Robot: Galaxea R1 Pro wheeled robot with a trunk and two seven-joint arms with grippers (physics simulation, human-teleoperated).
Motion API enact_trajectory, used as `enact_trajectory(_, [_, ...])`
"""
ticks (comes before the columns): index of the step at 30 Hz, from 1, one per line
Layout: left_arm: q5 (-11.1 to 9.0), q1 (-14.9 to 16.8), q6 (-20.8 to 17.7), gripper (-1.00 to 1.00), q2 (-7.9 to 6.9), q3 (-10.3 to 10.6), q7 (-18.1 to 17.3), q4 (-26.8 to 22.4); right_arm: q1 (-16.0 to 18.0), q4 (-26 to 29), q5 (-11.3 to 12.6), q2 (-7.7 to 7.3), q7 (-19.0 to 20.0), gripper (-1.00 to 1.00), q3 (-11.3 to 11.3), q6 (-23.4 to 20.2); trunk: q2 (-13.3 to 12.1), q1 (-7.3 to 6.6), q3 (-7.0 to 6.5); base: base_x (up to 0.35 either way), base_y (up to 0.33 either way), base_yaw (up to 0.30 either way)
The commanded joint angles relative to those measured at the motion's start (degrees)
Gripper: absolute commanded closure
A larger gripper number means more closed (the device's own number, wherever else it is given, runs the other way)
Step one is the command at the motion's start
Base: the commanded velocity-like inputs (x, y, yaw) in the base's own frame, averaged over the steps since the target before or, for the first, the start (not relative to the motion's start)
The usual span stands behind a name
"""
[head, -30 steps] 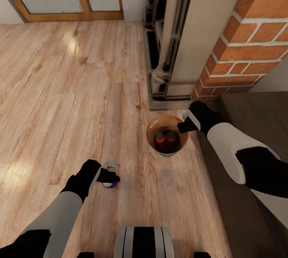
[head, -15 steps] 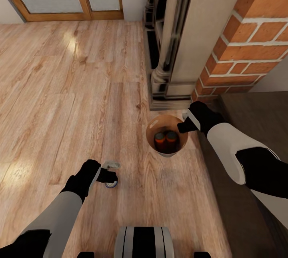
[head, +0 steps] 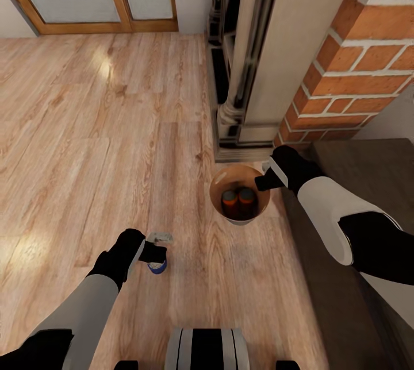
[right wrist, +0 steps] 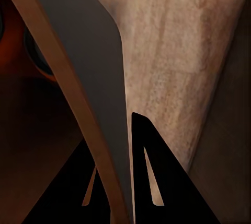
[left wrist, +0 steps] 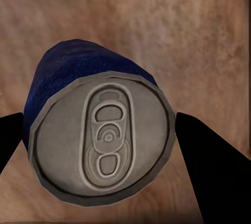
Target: Put the three can of soda from the living room inside the tash can in the kitchen.
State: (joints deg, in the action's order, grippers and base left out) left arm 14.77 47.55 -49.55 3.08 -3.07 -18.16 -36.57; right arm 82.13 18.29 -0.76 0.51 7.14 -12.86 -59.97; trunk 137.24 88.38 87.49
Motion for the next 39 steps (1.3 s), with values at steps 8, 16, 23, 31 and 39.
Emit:
enact_trajectory(8, [0.0,0.0,-0.1,1.0,0.0,0.0,-0.1,0.0,-0.1,0.1,0.9,0.01,0.3,1.0,0.1,0.0,-3.2,-1.76,-1.44,0.0,0.0,0.0])
enact_trajectory(16, [-0.1,0.0,-0.2,1.0,-0.12,0.1,-0.5,0.0,-0.1,0.1,1.1,0.02,0.3,1.0,0.2,0.0,-6.4,-3.52,-2.88,0.0,0.0,0.0])
enact_trajectory(23, [-0.4,-0.1,-0.5,1.0,-0.41,0.3,-3.9,-0.7,-0.2,-0.4,1.3,0.05,0.4,1.0,0.1,0.0,-9.2,-5.06,-4.14,0.0,0.0,0.0])
enact_trajectory(31, [0.0,0.4,-10.5,1.0,-4.03,0.4,-13.9,-19.0,-1.3,-0.7,1.5,0.08,0.9,1.0,0.1,0.0,-12.4,-6.81,-5.57,0.0,0.0,0.0])
enact_trajectory(39, [0.3,1.4,-10.5,1.0,-9.13,0.5,-22.8,-29.4,-3.6,-0.7,1.5,0.12,1.1,1.0,0.1,0.0,-15.7,-8.57,-7.01,0.0,0.0,0.0])
